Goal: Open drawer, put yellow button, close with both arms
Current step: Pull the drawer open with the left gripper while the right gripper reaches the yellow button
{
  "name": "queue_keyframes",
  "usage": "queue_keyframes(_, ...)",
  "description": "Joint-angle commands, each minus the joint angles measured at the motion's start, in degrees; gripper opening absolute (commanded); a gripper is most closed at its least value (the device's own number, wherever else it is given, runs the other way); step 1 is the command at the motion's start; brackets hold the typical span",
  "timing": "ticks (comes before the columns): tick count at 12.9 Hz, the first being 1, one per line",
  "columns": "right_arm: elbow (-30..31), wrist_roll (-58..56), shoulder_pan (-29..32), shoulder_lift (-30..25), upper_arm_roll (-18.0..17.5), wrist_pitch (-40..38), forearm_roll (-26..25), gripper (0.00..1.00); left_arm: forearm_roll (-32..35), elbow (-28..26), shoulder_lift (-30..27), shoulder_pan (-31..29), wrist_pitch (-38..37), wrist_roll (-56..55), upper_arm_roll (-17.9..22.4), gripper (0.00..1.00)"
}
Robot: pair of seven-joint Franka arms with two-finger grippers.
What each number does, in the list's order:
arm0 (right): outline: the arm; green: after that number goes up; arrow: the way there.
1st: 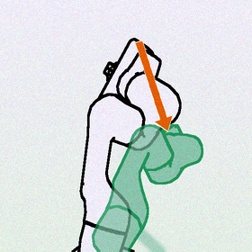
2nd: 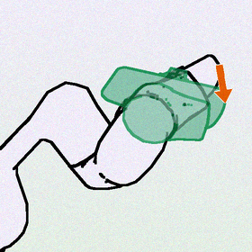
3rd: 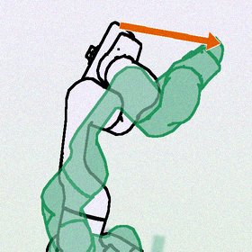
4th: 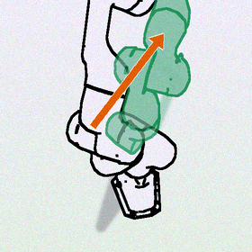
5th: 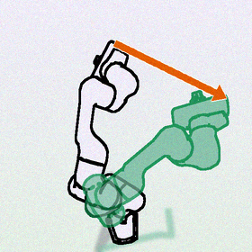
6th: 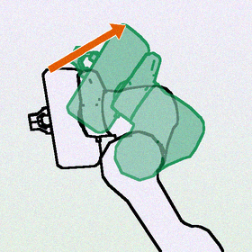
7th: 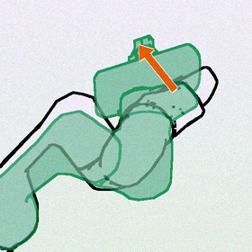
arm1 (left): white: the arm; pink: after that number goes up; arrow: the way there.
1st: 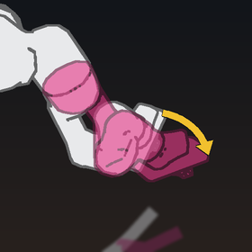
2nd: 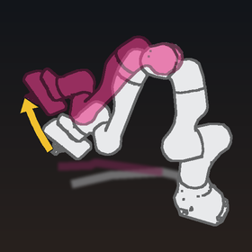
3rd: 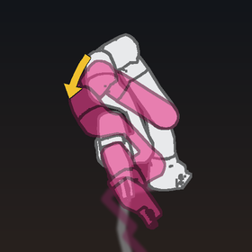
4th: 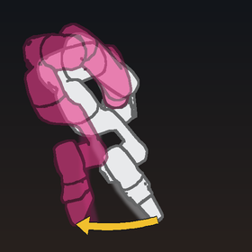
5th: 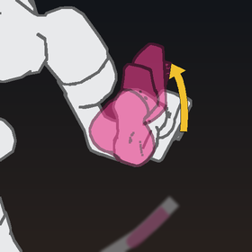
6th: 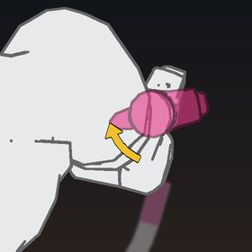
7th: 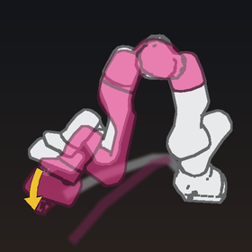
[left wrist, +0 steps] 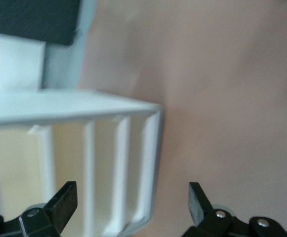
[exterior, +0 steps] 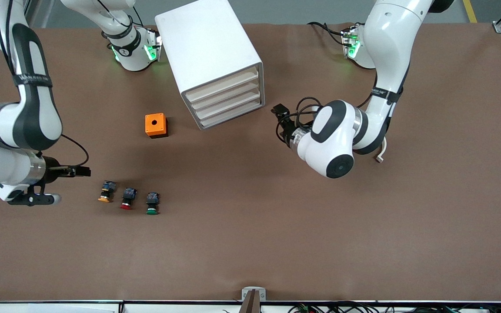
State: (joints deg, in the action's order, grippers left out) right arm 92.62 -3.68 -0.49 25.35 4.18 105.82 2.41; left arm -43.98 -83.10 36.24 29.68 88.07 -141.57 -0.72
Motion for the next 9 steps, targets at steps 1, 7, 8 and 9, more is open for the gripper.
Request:
queue_keyframes(1,-0.3,1.8,0.9,4.3,-0.6,3.6,0.8,1.0,-8.2,1.4,1.4,0.7,-0.3,-2.5,-0.3,0.96)
queue_keyframes(7,5.2,3.9,1.6,10.0,-0.7,15.6,0.8,1.0,-17.8,1.5,5.1,8.9,0.3,-1.7,-0.4,0.6)
queue_keyframes(8,5.2,4.0,1.6,10.7,-0.7,16.3,0.9,1.0,-17.7,1.5,5.2,10.8,0.6,0.2,-0.3,0.59)
queue_keyframes(9,5.3,4.2,1.6,11.3,-0.7,16.4,1.6,1.0,-17.9,1.4,5.2,11.4,0.6,2.4,-0.3,0.56)
